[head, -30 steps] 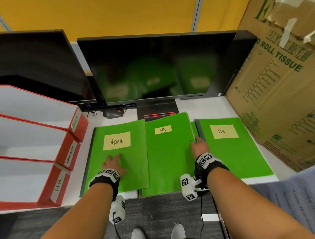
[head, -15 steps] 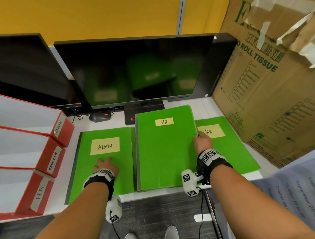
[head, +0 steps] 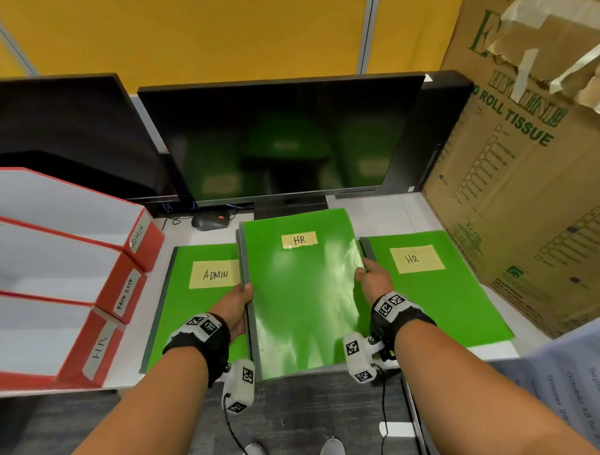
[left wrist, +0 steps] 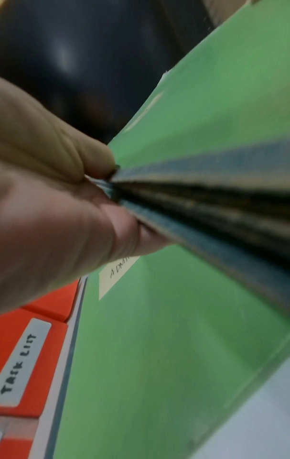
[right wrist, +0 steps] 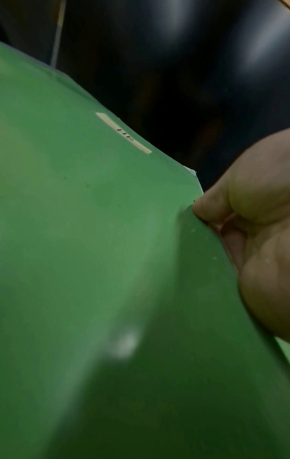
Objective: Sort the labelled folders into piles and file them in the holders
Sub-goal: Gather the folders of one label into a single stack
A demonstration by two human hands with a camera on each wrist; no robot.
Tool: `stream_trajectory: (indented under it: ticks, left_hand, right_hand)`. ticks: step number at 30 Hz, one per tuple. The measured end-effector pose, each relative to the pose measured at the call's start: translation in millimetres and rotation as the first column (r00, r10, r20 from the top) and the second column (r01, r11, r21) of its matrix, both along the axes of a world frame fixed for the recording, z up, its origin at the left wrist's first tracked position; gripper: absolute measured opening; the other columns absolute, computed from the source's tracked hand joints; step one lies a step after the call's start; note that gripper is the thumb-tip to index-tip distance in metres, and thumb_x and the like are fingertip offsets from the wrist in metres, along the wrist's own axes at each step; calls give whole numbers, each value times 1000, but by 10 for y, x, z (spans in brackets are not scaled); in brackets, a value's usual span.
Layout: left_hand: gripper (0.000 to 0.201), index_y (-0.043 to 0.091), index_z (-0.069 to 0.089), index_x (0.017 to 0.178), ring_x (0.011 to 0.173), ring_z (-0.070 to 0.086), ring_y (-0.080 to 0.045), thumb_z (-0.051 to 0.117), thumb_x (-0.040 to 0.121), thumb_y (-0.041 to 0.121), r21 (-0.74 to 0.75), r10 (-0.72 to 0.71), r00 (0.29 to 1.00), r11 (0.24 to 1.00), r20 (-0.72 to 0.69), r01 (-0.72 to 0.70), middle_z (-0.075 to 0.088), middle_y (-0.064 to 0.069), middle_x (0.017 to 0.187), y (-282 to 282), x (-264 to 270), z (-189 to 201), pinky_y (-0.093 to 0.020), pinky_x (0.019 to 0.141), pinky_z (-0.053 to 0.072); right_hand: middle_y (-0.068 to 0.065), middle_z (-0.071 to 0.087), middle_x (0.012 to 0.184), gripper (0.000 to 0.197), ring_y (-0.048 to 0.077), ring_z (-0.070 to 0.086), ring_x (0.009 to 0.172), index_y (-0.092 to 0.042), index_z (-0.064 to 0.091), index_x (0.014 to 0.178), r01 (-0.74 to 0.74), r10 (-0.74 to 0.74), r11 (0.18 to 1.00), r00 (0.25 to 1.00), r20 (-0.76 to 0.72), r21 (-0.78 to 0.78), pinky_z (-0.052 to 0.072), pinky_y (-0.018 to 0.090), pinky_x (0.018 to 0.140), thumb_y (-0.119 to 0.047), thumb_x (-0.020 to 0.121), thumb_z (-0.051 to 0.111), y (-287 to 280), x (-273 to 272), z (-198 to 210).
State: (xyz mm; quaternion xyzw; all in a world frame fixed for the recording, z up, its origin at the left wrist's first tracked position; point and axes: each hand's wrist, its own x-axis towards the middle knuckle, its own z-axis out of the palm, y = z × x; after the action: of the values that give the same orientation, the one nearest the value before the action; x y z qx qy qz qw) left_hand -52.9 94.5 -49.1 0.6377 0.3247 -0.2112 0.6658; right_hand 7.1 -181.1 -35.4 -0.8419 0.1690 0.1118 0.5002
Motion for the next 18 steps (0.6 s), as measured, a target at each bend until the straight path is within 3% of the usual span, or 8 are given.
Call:
stream_trajectory:
  ticks: [2,4,7,10,14,18]
  left_hand:
    - [30,18,35,132,74,50,-16,38,102,23,41,9,996,999,84,-12,50,-2,92,-37,-47,17,-29,68,47]
    - [30,16,34,131,68,44,-13,40,102,20,71,15,992,997,125,-24,42,4,82,-33,-78,-9,-32,69,43]
    - [20,16,38,120,77,48,-16,40,102,24,41,79,989,996,122,-84,47,-1,90,10,-106,-32,-30,69,45]
    - [22,11,44,119,77,50,-23,36,103,24,29,129,984,991,121,-133,51,-9,88,44,-106,-2,-35,71,48]
    - [23,6,46,118,93,54,-30,39,101,19,160,102,986,980,133,-122,57,-17,103,205,-61,-4,-52,97,46]
    - [26,11,47,119,93,54,-32,43,96,24,305,73,986,945,150,-116,57,-19,104,419,75,-187,-59,96,45]
  right_hand:
    - [10,58,128,37,26,57,106,-14,53,131,-52,52,999,999,11,5,41,25,88,-16,94,50,42,3,13]
    - [8,61,125,37,24,59,104,-16,56,127,-84,84,996,996,31,-1,47,31,93,-16,90,55,92,6,24]
    - [10,53,136,47,28,52,121,-14,49,135,-47,49,997,998,32,-58,42,38,105,-18,89,56,148,30,52]
    - [12,42,146,54,30,42,133,-9,39,142,25,-22,996,999,33,-88,34,37,109,-19,91,55,150,42,88]
    - [16,48,139,49,32,49,124,-8,41,138,35,-28,992,998,57,-123,40,37,101,-22,93,54,211,-19,116]
    - [16,54,132,46,33,56,115,-8,42,136,56,-55,975,998,10,-217,44,34,95,-20,93,53,231,-61,99]
